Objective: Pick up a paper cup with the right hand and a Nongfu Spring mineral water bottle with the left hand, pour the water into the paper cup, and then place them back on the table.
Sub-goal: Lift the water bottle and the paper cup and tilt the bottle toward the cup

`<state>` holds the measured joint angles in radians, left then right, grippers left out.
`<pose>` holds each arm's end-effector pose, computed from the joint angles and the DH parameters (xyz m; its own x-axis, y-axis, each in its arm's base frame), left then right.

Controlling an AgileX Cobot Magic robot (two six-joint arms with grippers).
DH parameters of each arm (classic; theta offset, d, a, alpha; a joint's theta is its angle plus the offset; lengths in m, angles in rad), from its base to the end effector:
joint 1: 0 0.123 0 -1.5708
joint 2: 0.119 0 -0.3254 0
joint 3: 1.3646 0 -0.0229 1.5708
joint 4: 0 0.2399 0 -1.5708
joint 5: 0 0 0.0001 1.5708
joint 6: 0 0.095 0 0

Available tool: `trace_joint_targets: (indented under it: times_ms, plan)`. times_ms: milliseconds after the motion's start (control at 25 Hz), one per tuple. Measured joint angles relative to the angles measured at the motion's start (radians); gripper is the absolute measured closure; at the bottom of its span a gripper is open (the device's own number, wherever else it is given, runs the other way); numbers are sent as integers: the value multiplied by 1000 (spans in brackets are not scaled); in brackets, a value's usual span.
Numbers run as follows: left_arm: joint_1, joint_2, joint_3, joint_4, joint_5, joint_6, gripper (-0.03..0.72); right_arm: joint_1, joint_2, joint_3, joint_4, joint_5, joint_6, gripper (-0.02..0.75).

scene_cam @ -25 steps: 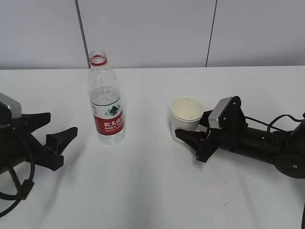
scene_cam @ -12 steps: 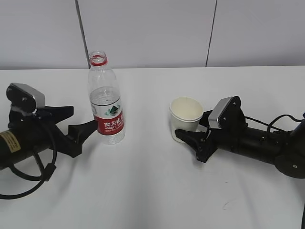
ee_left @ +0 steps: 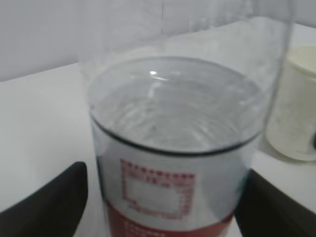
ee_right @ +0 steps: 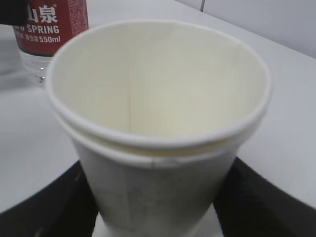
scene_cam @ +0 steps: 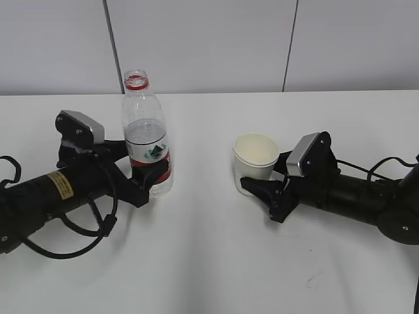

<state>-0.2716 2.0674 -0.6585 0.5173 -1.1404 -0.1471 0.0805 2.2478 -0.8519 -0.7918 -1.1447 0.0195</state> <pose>0.3274 -0.1355 0.1418 -0.1685 0.1266 -0.9775 0.6775 0.7352 -0.0216 0.3795 0.0923 0.1026 -0.0352 -0.2841 -0.9581 -0.7410 0.6507 -0.1657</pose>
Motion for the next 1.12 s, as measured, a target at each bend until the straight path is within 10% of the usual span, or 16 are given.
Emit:
trace_joint_targets:
  times_ms: [1120]
  plan:
    - [-6,45,-65,-34,18,-4,251,12,-80,0,-97,2,114,253]
